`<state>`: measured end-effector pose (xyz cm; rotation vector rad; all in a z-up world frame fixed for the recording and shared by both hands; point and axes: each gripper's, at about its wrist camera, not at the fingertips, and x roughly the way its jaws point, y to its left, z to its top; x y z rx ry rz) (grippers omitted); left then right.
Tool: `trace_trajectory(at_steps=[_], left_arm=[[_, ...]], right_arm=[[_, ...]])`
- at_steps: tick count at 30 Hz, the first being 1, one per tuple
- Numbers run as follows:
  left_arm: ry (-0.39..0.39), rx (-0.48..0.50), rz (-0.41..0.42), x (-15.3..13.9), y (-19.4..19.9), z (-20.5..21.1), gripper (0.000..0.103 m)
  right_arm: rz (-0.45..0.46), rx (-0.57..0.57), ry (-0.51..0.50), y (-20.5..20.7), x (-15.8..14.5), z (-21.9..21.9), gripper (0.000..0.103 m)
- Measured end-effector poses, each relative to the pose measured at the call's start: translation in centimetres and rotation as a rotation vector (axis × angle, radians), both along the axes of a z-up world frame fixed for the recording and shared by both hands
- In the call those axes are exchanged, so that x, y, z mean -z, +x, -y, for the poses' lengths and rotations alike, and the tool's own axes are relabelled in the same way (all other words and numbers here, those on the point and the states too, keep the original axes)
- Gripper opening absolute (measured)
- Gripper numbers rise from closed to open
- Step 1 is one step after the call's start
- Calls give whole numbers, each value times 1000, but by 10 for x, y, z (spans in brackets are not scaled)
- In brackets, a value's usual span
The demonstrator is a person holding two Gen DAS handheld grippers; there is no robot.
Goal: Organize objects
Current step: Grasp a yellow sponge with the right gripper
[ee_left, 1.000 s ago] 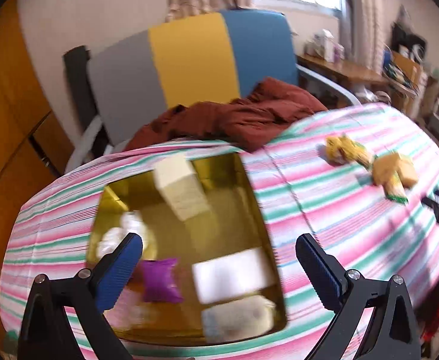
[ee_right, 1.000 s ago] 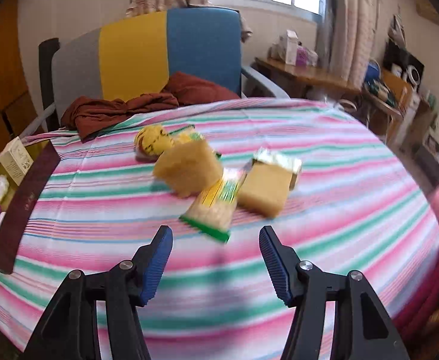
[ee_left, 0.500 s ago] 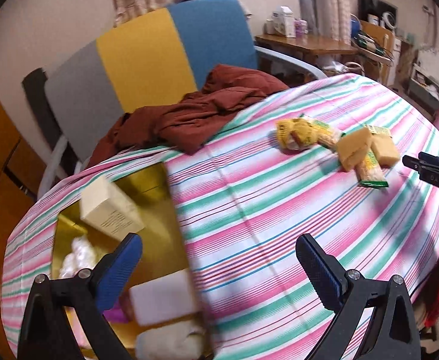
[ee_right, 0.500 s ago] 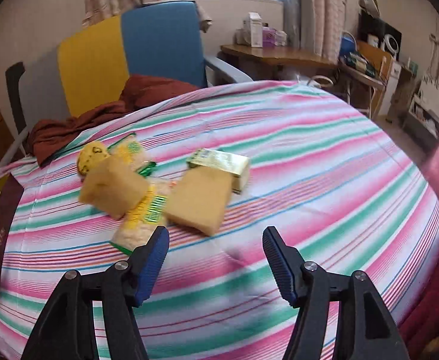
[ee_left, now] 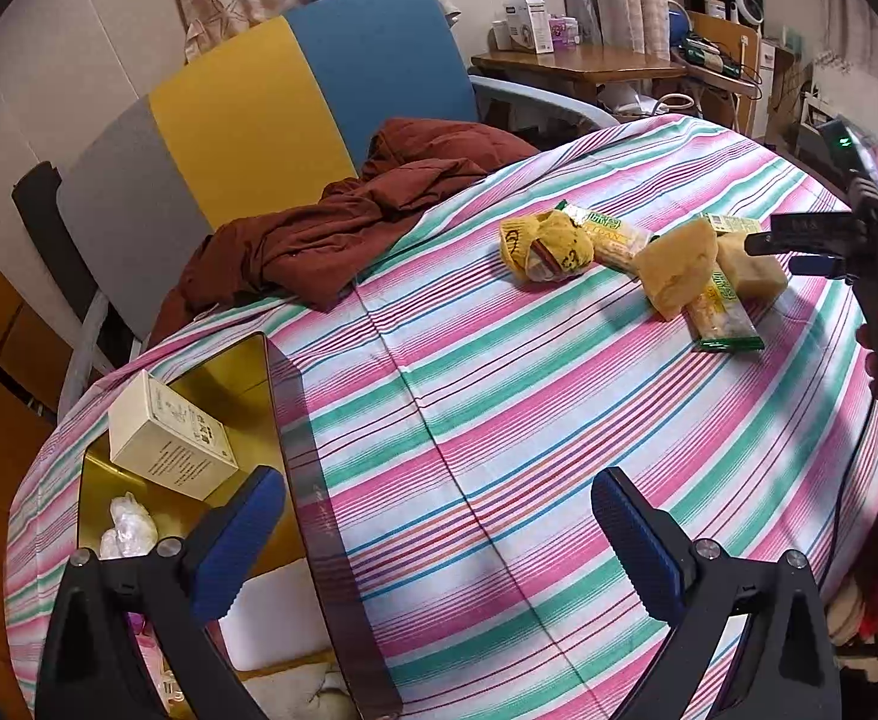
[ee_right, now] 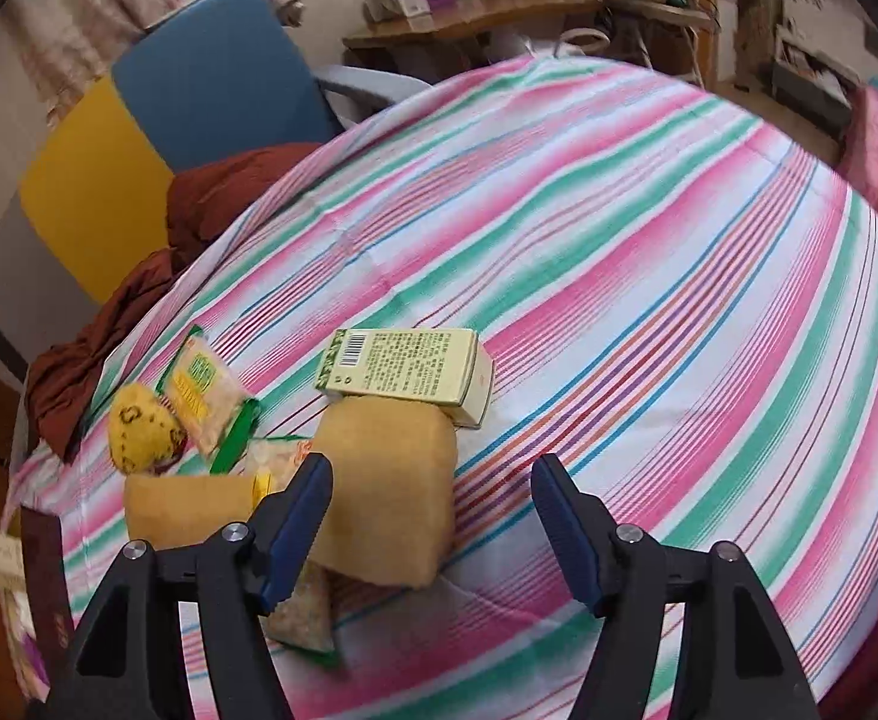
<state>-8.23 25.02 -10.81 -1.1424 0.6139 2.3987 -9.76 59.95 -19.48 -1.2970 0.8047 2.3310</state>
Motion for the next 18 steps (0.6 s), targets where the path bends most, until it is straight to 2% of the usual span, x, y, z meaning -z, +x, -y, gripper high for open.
trace_trajectory(at_steps=[4,7,10,12,13,15,16,18], left_arm=[[4,-3,12,3,-2,1,103],[5,-1,15,5,-2,1,103],[9,3,18,5,-2,1,103],[4,6,14,4,-1,2,103],[3,5,11,4,-1,2,103],[3,1,17,5,-2,2,103],[5,-4,23,5,-4,2,103],[12,-11,36,7,-5,3,103]], right_arm=[[19,4,-10,-8,2,2,72],[68,-7,-29,-13,9,5,86],[30,-7,-25,-9,9,7,85],[-13,-18,-66,-3,9,3,69],[-18,-28,-73,-1,10,3,56],[-9,-44,-74,0,11,1,54],[-19,-50,-84,1,10,0,47],[-28,-65,-82,3,7,0,46]])
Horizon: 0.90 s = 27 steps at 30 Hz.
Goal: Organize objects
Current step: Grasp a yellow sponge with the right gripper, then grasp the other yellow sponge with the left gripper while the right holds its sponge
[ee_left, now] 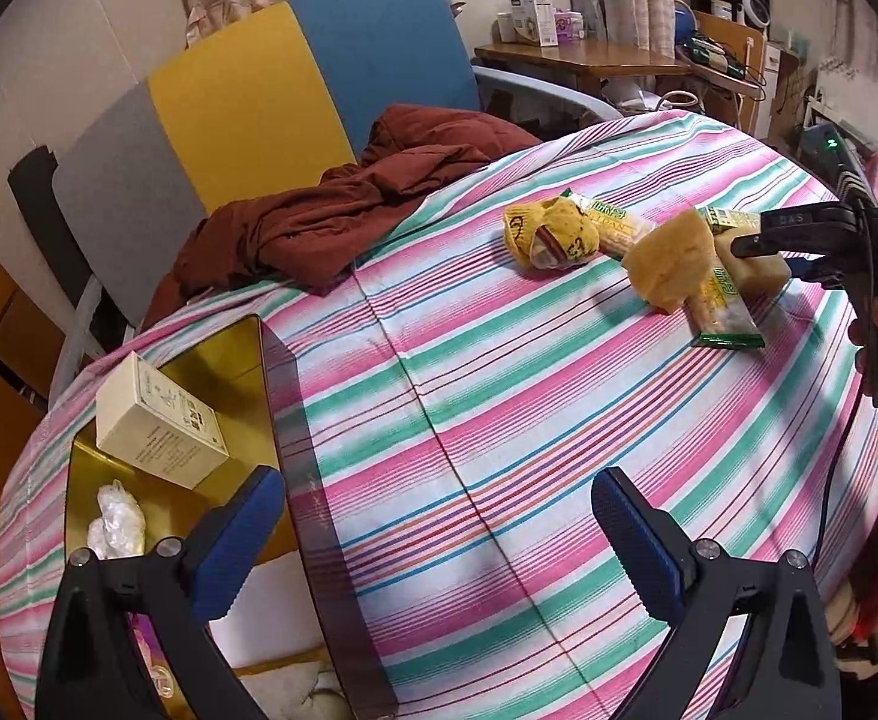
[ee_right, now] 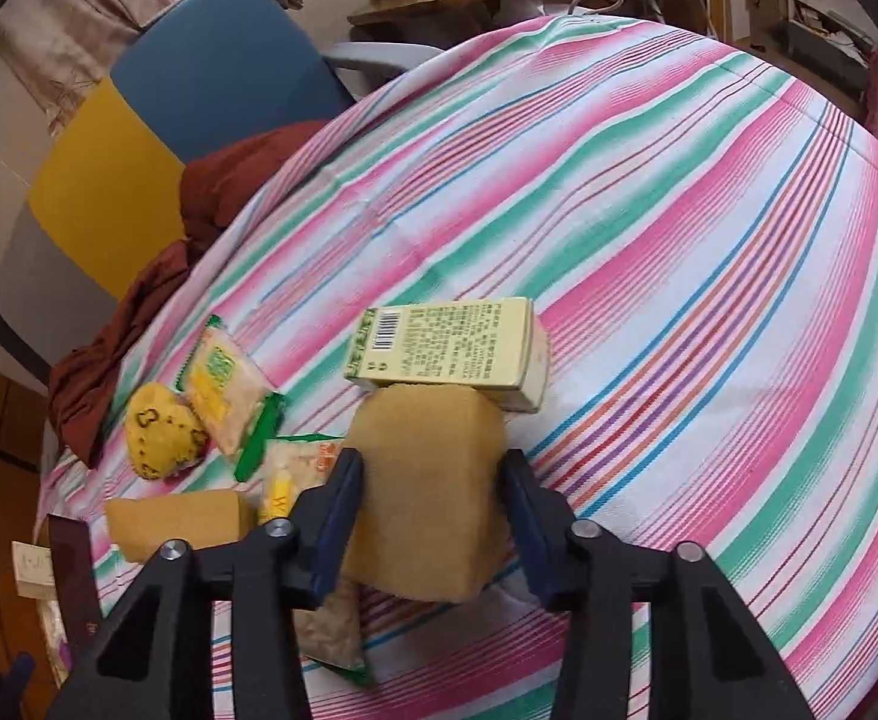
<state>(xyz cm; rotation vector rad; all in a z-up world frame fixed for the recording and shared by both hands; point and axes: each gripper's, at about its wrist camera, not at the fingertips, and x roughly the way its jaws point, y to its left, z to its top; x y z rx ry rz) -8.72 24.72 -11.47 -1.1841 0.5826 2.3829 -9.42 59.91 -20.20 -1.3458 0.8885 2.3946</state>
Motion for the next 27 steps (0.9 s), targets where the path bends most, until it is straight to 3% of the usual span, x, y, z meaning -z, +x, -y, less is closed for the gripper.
trace_trajectory(at_steps=[6,12,19,21,23,27], left_arm=[[-17,6,-25,0,4,-1,103],[-6,12,-37,-5,2,-7,103],[28,17,7,-3,-22,-56,103],[35,-3,-40,-1,-30,-76,103],[-30,-16,-118,8,-35,-100,103],[-75,56,-186,23,-39,-136,103]], right_arm=[[-50,-6,-19,13,-4,-8,42],[-120,-25,25,39,-28,-2,41],[-188,-24,-41,69,-28,7,41],[-198,-21,-57,76,-28,6,41],[-203,-22,-74,83,-26,7,41],[-203,-17,-108,89,-18,2,41]])
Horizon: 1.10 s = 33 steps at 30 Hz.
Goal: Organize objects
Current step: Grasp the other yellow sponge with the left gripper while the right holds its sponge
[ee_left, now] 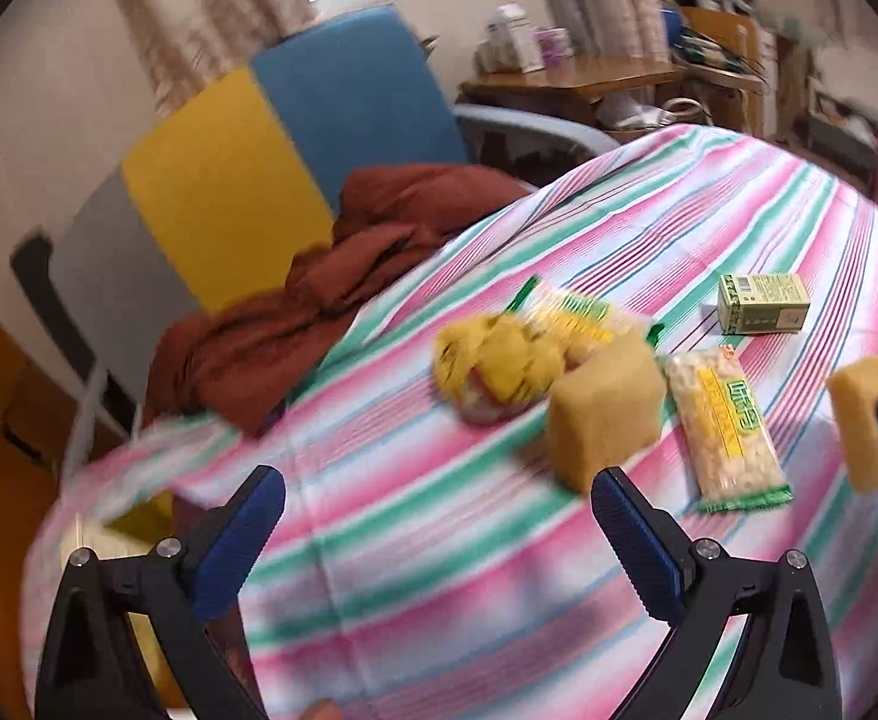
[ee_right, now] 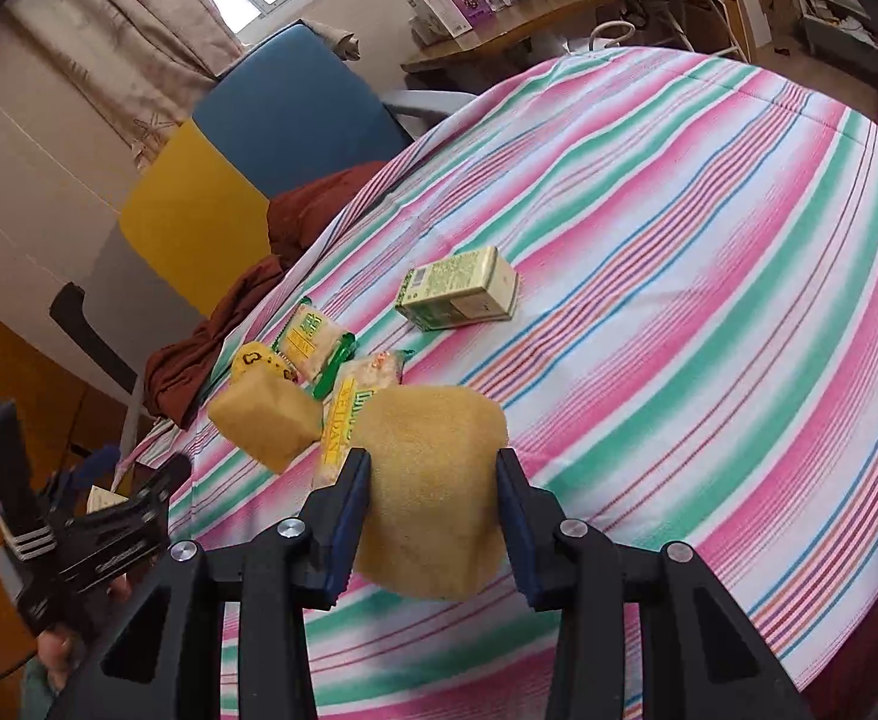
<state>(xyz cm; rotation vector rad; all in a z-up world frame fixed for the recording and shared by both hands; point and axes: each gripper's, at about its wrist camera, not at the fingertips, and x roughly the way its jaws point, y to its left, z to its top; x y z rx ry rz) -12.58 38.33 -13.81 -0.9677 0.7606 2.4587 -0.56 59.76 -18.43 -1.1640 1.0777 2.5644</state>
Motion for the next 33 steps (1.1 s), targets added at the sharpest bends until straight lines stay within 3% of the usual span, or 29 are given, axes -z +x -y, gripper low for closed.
trace_trajectory(at_steps=[5,8,12,29,33], left_arm=[[52,45,121,14,-14,-20,103],[122,-5,196,17,-27,-22,103],[145,-88,214,22,-38,-27,103],[98,-226,123,43,-42,-55,102],[169,-198,164,42,-43,-53,69]], right_arm=[[-8,9,-45,3,15,-5,41],[-12,19,-70,6,22,-9,41],[-21,14,-91,7,27,-10,41],[-60,-27,-97,7,24,-6,41],[-67,-27,-97,7,23,-5,42]])
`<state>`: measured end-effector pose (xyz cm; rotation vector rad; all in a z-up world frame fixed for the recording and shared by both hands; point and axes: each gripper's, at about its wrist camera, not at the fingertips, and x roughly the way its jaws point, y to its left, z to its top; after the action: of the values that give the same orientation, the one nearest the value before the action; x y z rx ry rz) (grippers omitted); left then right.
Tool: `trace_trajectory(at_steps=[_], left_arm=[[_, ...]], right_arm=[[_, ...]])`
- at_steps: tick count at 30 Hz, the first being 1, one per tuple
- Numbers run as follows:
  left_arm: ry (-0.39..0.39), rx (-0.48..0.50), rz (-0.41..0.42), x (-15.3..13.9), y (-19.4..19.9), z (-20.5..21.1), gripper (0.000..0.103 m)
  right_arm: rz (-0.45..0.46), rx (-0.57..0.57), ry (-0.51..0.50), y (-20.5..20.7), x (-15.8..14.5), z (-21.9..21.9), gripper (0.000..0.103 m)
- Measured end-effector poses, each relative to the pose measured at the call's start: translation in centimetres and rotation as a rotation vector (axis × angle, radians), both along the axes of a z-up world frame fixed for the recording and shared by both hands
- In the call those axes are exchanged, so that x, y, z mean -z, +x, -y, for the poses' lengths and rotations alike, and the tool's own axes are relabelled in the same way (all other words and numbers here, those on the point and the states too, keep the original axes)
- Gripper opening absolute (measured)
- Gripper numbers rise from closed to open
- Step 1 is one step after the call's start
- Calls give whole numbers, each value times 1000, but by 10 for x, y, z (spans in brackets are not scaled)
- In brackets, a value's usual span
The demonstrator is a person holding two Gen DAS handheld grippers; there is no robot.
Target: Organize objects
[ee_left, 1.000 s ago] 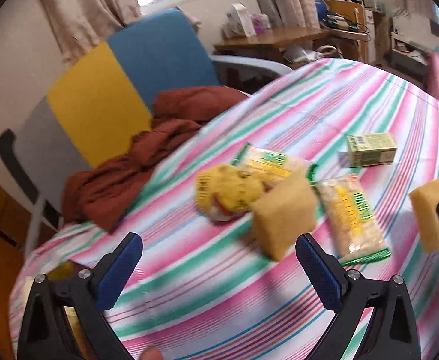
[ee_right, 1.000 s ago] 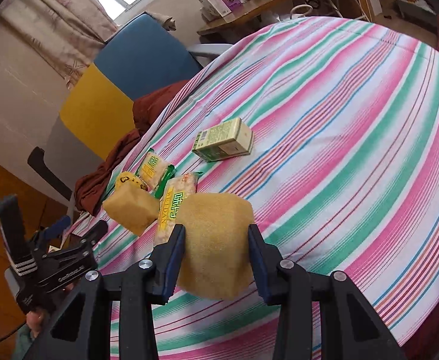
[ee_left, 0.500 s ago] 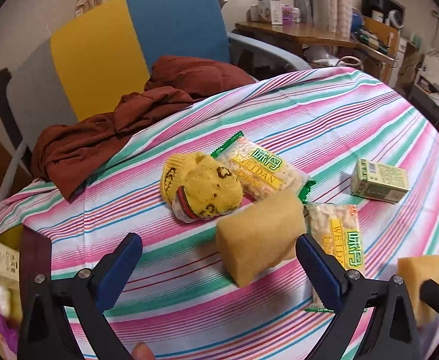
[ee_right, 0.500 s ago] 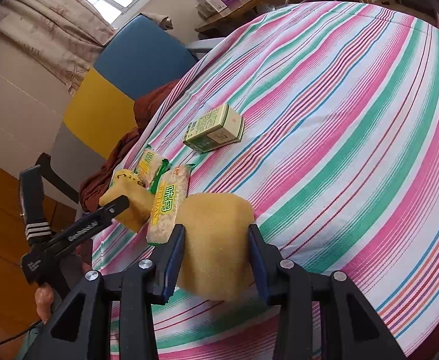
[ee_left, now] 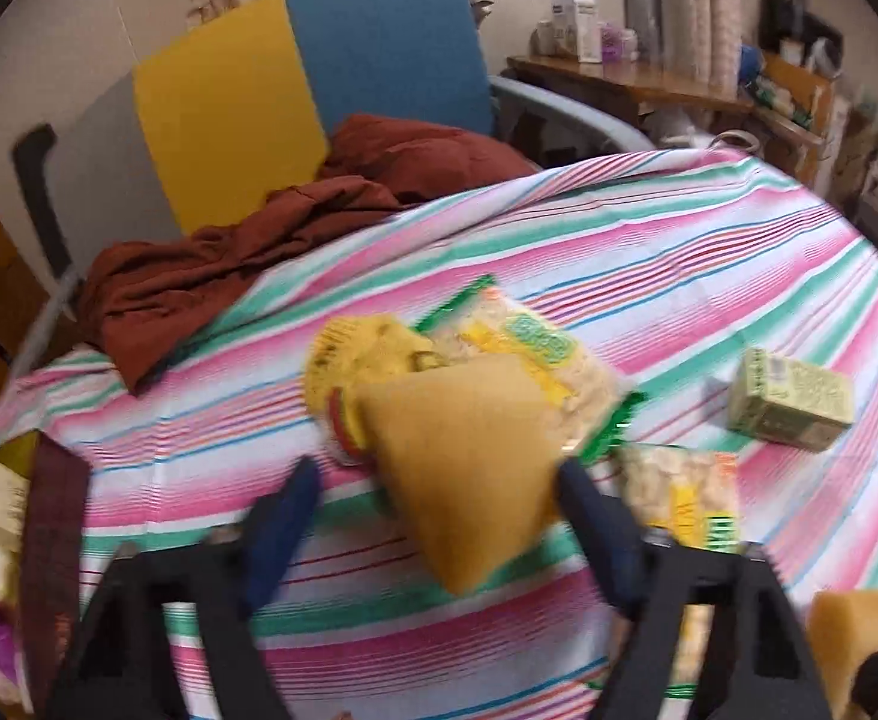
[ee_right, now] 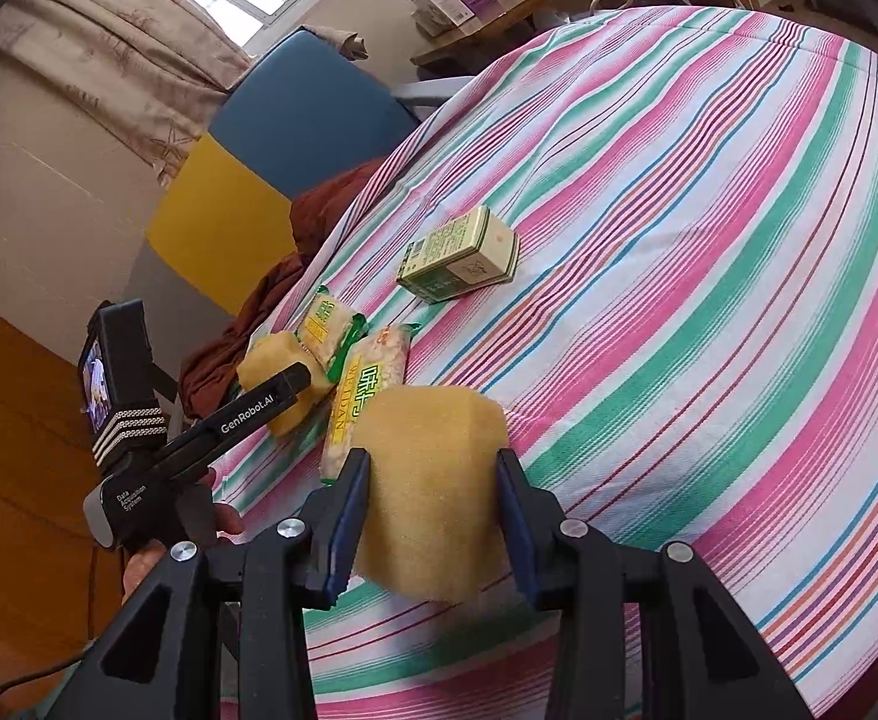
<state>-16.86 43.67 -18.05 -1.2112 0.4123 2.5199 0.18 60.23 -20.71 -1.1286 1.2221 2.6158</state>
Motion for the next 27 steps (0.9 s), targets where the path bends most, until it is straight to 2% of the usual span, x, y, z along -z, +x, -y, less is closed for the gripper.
trace_trajectory(at_steps=[2,4,9,15,21,24,27], left_arm=[[-5,17,12,2,0,-2,66],[4,36,3,1,3,-2,57],[28,35,2,-5,10,9,54],[100,33,46,-15,17,45,53],[107,80,-5,-43,46,75,54],[116,96,-56,-64,66,101,54],[116,110,-74,-79,83,130,55]], right_arm=[[-4,4,-3,1,-1,-1,42],[-7,6,-1,2,-1,-1,42],[-9,4,3,3,-3,-1,42],[-19,0,-4,3,-5,2,42],[-28,-29,-1,2,-12,15,42],[-40,-46,-4,0,-17,25,42],[-43,-91,4,-5,-25,45,41]])
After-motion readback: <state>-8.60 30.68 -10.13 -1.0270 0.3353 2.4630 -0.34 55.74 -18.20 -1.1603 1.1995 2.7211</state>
